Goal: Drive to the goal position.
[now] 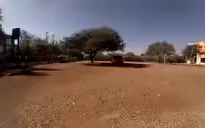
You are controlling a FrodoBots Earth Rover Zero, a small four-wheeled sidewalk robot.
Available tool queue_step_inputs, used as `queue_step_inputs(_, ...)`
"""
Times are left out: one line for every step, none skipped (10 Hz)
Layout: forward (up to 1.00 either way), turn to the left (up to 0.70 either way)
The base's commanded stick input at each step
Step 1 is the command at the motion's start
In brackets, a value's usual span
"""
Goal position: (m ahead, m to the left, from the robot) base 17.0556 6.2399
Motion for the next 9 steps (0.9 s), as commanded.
queue_step_inputs(1.0, 0.0)
queue_step_inputs(1.0, 0.0)
queue_step_inputs(1.0, 0.0)
queue_step_inputs(1.0, 0.0)
queue_step_inputs(1.0, 0.06)
queue_step_inputs(1.0, 0.2)
queue_step_inputs(1.0, 0.27)
queue_step_inputs(1.0, 0.27)
queue_step_inputs(1.0, 0.27)
